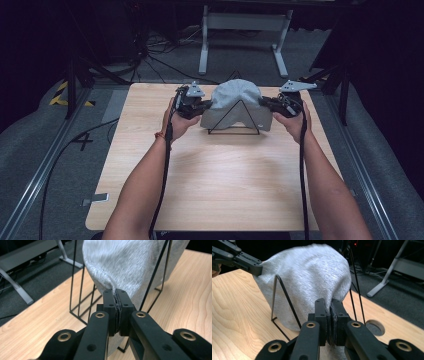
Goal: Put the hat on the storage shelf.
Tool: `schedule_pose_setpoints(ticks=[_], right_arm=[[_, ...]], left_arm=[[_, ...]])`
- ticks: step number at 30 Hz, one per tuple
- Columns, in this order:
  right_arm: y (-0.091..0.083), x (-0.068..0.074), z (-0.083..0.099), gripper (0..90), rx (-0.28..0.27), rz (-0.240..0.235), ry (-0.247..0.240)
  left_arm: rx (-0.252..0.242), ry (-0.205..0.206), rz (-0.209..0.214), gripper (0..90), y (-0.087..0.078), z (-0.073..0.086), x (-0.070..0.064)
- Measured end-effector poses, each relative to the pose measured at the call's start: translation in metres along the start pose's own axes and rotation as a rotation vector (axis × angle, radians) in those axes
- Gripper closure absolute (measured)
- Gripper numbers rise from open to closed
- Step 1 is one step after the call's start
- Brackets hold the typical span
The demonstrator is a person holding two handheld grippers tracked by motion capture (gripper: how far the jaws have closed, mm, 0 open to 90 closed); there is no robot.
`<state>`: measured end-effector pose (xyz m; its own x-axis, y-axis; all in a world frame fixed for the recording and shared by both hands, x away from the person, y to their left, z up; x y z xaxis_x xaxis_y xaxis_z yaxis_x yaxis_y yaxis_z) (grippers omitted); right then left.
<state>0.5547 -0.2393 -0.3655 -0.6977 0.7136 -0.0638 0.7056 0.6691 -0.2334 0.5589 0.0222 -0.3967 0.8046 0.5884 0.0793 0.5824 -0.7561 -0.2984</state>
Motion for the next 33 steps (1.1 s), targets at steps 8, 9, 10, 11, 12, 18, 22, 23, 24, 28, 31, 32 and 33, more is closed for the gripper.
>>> schedule_pose_setpoints(ticks=[8, 9, 10, 11, 12, 18, 22, 23, 24, 28, 31, 32, 33], right_arm=[[0.003, 0.002, 0.018, 85.3, 0.037, 0.004, 0.005], [0.003, 0.002, 0.018, 85.3, 0.037, 0.004, 0.005], [0.004, 0.003, 0.019, 85.3, 0.039, 0.004, 0.009], [0.004, 0.003, 0.021, 85.3, 0.043, 0.005, 0.007], [0.005, 0.004, 0.023, 85.3, 0.054, 0.008, 0.001], [0.007, 0.004, 0.034, 84.9, 0.086, 0.017, 0.002], [0.004, 0.003, 0.036, 83.4, 0.085, 0.034, 0.002], [0.002, 0.003, 0.035, 83.0, 0.087, 0.036, 0.0], [0.0, 0.003, 0.035, 82.1, 0.086, 0.041, -0.002], [-0.006, 0.002, 0.03, 78.8, 0.081, 0.059, -0.007], [-0.01, 0.002, 0.027, 76.8, 0.076, 0.069, -0.013], [-0.012, 0.003, 0.026, 76.0, 0.077, 0.074, -0.017], [-0.014, 0.004, 0.025, 75.6, 0.079, 0.077, -0.022]], left_arm=[[0.036, 0.006, 0.003, 87.8, 0.008, 0.015, -0.006], [0.036, 0.006, 0.003, 87.8, 0.008, 0.015, -0.006], [0.05, 0.026, -0.004, 87.8, 0.008, 0.017, -0.006], [0.056, 0.035, -0.005, 87.8, 0.009, 0.02, -0.006], [0.065, 0.032, -0.005, 87.8, 0.01, 0.023, -0.007], [0.077, 0.013, -0.017, 84.3, 0.011, 0.034, -0.007], [0.068, 0.012, -0.049, 76.8, 0.001, 0.036, -0.002], [0.07, 0.006, -0.048, 76.3, -0.003, 0.036, 0.0], [0.067, 0.007, -0.05, 76.3, -0.005, 0.035, 0.001], [0.056, 0.021, -0.06, 75.9, -0.019, 0.033, 0.003], [0.063, 0.023, -0.059, 75.0, -0.027, 0.033, 0.002], [0.055, 0.035, -0.059, 74.7, -0.031, 0.032, 0.003], [0.057, 0.032, -0.056, 74.3, -0.034, 0.033, 0.002]])
Point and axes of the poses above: each handheld gripper's, and its own axes: y roughly forward along the jaws, z roughly out of its underside, x roughly to its left, the point moved 6 cm from there along y, roughly forward along the jaws, and after that the axes turned 14 degrees about -x, right-handed, at the moved point
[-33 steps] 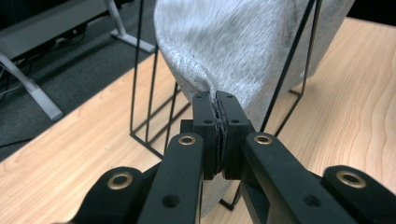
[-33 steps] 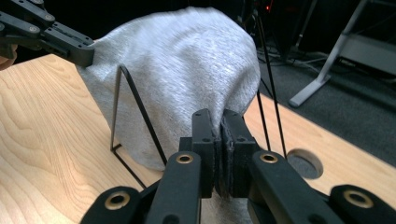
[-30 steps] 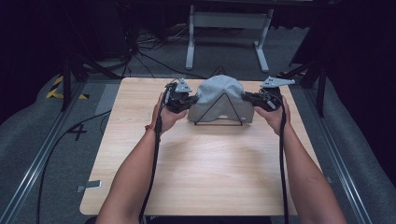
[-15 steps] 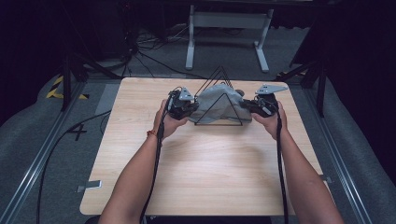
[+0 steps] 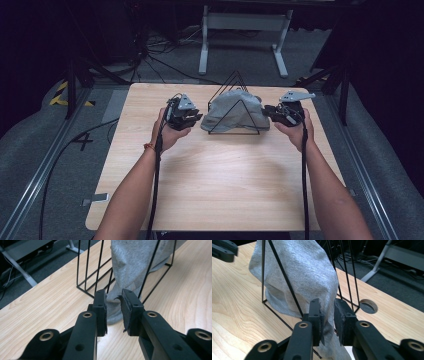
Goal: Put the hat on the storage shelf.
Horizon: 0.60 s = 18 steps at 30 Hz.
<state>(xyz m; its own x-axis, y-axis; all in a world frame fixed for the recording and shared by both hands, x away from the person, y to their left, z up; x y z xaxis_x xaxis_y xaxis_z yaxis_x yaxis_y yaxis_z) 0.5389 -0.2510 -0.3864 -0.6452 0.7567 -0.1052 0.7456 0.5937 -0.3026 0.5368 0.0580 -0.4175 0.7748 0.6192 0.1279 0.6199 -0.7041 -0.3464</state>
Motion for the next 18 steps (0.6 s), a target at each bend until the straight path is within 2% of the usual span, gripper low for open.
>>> schedule_pose_setpoints(ticks=[5, 7, 8, 12, 18], right_arm=[[-0.01, 0.004, -0.001, 72.2, 0.023, -0.001, -0.026], [-0.017, 0.006, 0.0, 70.4, 0.029, -0.001, -0.037], [-0.02, 0.007, 0.001, 69.2, 0.031, -0.004, -0.038], [-0.031, 0.009, 0.005, 64.7, 0.048, -0.006, -0.046], [-0.049, 0.012, 0.015, 54.6, 0.082, 0.006, -0.065]], left_arm=[[0.004, 0.006, 0.014, 72.3, -0.016, 0.002, -0.004], [0.004, 0.028, 0.014, 71.1, -0.025, 0.004, -0.005], [0.006, 0.024, 0.018, 70.5, -0.029, 0.005, -0.008], [0.03, 0.062, 0.013, 66.3, -0.046, 0.011, -0.012], [0.069, 0.073, 0.005, 58.9, -0.073, 0.026, -0.017]])
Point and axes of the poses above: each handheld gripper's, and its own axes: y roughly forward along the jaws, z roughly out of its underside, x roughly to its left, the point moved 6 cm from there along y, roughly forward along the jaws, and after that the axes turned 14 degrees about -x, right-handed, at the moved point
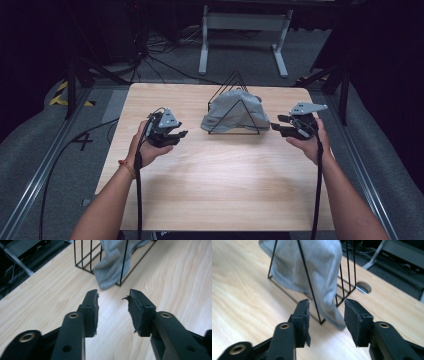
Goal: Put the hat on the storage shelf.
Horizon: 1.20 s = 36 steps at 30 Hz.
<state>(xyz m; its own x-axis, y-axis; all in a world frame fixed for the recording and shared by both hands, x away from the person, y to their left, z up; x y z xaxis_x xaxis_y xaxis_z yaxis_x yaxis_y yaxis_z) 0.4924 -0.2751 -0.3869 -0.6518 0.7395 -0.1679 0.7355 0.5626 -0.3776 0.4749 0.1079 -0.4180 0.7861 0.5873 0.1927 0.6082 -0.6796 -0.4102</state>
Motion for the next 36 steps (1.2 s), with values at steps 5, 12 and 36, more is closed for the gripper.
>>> schedule_pose_setpoints(ticks=[5, 12, 36], right_arm=[[-0.018, 0.007, 0.013, 47.2, 0.037, -0.002, -0.033], [-0.04, 0.02, 0.039, 38.7, 0.075, 0.008, -0.039], [-0.094, 0.039, 0.162, 24.2, 0.119, 0.024, 0.158]], left_arm=[[0.045, 0.026, -0.011, 49.5, -0.019, 0.015, -0.01], [0.103, 0.032, 0.005, 37.4, -0.037, 0.04, -0.028], [0.087, -0.163, 0.043, 17.8, -0.063, 0.134, -0.056]])
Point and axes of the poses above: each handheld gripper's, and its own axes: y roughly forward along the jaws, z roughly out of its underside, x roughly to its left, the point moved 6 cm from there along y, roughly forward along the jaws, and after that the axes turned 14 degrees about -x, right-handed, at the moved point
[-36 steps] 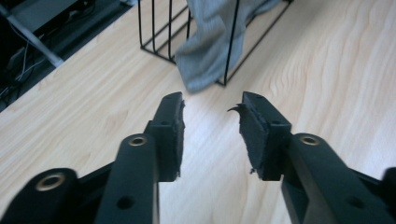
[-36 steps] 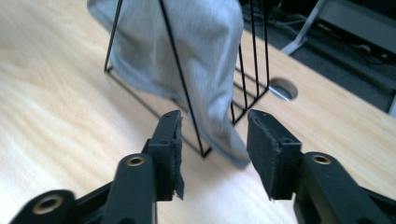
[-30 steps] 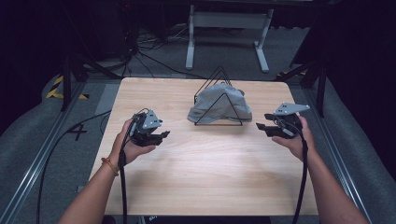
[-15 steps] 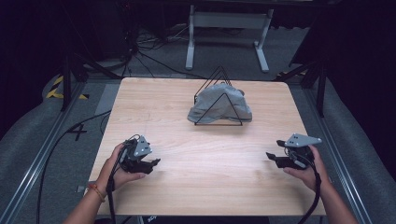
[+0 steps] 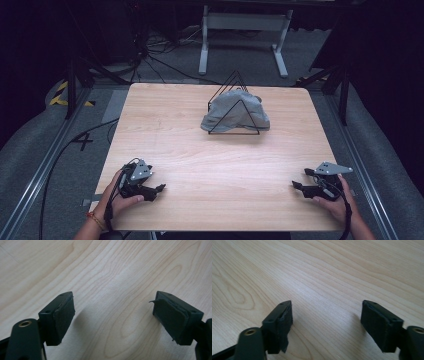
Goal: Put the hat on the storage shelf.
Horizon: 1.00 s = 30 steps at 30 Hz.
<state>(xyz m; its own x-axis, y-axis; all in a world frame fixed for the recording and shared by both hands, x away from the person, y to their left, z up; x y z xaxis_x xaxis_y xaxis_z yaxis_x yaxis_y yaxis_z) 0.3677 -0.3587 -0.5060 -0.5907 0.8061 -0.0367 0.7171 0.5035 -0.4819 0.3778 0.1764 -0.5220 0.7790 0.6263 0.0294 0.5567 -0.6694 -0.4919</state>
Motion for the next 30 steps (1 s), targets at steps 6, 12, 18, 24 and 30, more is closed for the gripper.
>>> schedule_pose_setpoints(ticks=[6, 12, 18, 24, 30], right_arm=[[0.001, -0.0007, 0.0012, 21.7, -0.016, 0.005, 0.009], [0.0014, -0.001, 0.0011, 21.1, -0.015, 0.007, 0.009], [0.0014, -0.0025, 0.0013, 20.1, -0.012, 0.019, 0.013], [0.0024, -0.0031, 0.0008, 18.6, -0.009, 0.029, 0.027], [0.0025, -0.0033, 0.0008, 18.2, -0.009, 0.032, 0.029]], left_arm=[[0.023, -0.05, -0.001, 15.3, -0.0008, 0.0016, 0.0011], [0.023, -0.05, -0.001, 15.0, -0.0007, 0.0017, 0.0012], [0.023, -0.051, -0.001, 15.0, -0.0007, 0.0017, 0.0012], [0.021, -0.052, -0.001, 14.6, -0.0001, 0.0015, 0.0011], [0.021, -0.05, -0.002, 14.5, -0.0001, 0.0014, 0.0014]])
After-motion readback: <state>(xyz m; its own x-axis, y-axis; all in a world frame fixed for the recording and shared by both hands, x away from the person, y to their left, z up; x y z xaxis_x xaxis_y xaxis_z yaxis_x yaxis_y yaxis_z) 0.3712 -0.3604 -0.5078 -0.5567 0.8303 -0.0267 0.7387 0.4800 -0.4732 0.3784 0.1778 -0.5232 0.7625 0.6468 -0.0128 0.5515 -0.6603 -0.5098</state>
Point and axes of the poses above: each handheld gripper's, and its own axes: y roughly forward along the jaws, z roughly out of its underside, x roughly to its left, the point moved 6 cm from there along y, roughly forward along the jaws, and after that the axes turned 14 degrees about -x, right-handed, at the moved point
